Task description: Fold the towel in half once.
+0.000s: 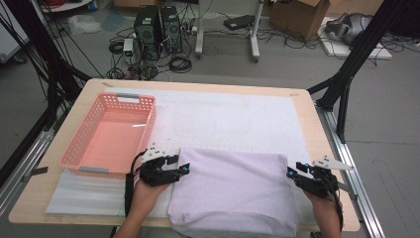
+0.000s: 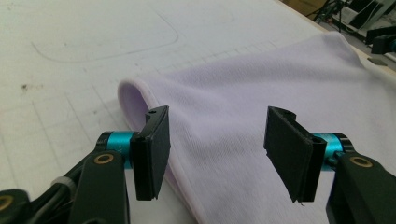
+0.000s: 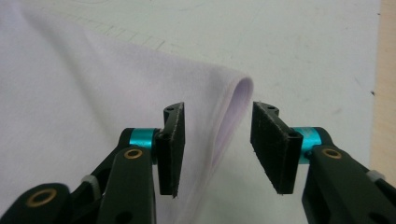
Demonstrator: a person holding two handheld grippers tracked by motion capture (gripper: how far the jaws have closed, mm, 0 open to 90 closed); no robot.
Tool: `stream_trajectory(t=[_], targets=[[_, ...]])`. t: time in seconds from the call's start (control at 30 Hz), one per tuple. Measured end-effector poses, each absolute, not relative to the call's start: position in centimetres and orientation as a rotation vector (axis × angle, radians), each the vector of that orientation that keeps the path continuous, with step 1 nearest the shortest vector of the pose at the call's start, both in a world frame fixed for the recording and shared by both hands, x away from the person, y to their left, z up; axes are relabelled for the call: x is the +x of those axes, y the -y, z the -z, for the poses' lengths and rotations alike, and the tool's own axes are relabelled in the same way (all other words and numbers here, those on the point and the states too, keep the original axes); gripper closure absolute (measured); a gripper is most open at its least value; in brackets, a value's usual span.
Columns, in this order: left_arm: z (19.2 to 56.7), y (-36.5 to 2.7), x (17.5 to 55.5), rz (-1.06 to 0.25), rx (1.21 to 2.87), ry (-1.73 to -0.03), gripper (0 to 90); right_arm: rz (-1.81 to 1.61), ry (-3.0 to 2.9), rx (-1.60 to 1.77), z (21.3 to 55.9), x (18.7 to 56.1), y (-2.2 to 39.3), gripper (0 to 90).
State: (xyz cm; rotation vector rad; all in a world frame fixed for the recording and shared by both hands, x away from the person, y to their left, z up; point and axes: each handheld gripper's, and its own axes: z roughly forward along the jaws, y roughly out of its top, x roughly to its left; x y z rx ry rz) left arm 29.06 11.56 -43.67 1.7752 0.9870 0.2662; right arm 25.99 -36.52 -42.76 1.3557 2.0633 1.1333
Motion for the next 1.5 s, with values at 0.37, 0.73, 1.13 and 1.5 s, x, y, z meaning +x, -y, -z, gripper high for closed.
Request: stream_trajectory(t=[0.37, 0.73, 1.13, 1.5], targets=[[44.1, -11.4, 30.6, -0.282, 1.766, -1.023, 41.1, -0.937, -2.066, 1.417, 44.7, 31.4, 34.8, 60.3], [45.0, -11.2, 31.7, -0.277, 1.825, -1.112, 39.4, -1.106, -1.994, 1.466, 43.5, 30.1, 36.2, 55.3], [45.2, -9.4, 31.7, -0.358, 1.935, -1.106, 59.5, -1.019, -2.160, 1.391, 44.8, 28.9, 35.4, 58.6], [44.2, -9.3, 32.1, -0.354, 1.854, -1.101, 85.4, -1.104, -2.202, 1.351, 44.1, 29.4, 35.3, 86.5]])
